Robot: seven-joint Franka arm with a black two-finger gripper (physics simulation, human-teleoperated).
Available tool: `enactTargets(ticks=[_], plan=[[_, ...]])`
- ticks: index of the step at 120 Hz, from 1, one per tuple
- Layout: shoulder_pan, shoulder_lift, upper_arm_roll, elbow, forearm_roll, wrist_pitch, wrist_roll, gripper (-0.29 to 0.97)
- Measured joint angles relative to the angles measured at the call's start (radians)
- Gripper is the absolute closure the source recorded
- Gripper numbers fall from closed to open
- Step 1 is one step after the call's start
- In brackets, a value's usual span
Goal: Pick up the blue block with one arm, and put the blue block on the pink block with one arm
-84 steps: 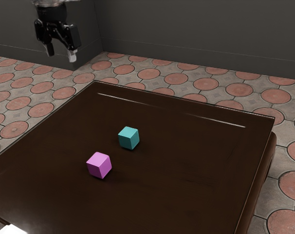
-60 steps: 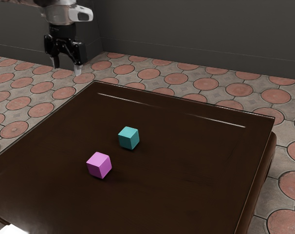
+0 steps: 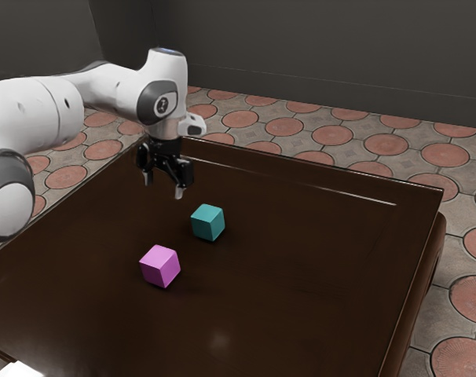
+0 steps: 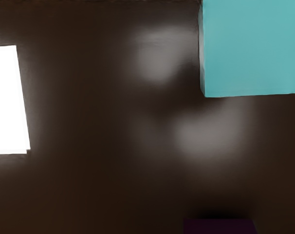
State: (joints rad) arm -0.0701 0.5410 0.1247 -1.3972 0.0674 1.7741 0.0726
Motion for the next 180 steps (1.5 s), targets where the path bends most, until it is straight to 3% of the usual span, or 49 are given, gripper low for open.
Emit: enactTargets(ticks=[35, 89, 118, 160, 180], plan=[[-0.011, 0.204, -0.029, 0.146, -0.072, 0.154, -0.017, 0.0], [-0.013, 0.295, -0.034, 0.144, -0.107, 0.241, -0.062, 0.0], [-0.014, 0.305, -0.034, 0.144, -0.136, 0.256, -0.091, 0.15], [-0.025, 0.275, -0.035, 0.136, -0.14, 0.255, -0.113, 0.28], [-0.032, 0.163, -0.026, 0.05, -0.139, 0.229, -0.1, 0.29]])
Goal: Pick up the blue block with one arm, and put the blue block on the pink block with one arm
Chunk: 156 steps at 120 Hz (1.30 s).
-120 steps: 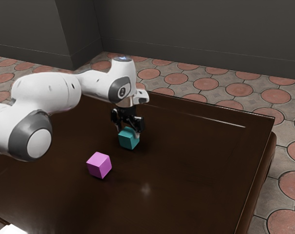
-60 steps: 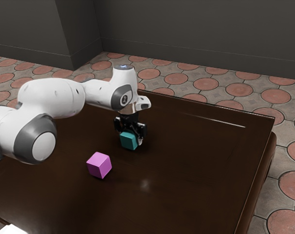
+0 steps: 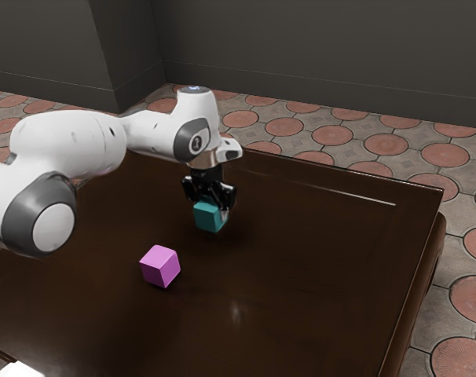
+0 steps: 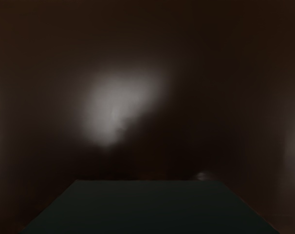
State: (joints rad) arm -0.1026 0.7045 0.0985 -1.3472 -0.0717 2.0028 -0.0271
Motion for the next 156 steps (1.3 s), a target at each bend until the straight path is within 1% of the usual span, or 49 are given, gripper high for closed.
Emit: enactTargets(ticks=[27, 51, 61, 76, 82, 94, 106, 128, 138, 150, 156], plan=[[0.001, -0.226, 0.012, -0.267, 0.009, -0.017, 0.043, 0.28], [-0.004, -0.361, 0.022, -0.442, 0.014, -0.021, 0.083, 0.28], [-0.007, -0.392, 0.032, -0.5, 0.015, -0.022, 0.096, 0.28], [-0.009, -0.397, 0.037, -0.539, 0.015, -0.022, 0.111, 0.28], [-0.009, -0.396, 0.038, -0.545, 0.015, -0.022, 0.116, 0.28], [-0.025, -0.393, 0.041, -0.547, 0.021, -0.02, 0.127, 0.18], [-0.029, -0.395, 0.043, -0.545, 0.025, -0.018, 0.135, 0.12], [-0.037, -0.417, 0.043, -0.504, 0.029, -0.016, 0.149, 0.05], [-0.04, -0.427, 0.044, -0.441, 0.034, -0.021, 0.155, 0.03], [-0.034, -0.428, 0.048, -0.309, 0.063, -0.062, 0.161, 0.02], [-0.034, -0.431, 0.084, -0.255, 0.077, -0.092, 0.163, 0.02]])
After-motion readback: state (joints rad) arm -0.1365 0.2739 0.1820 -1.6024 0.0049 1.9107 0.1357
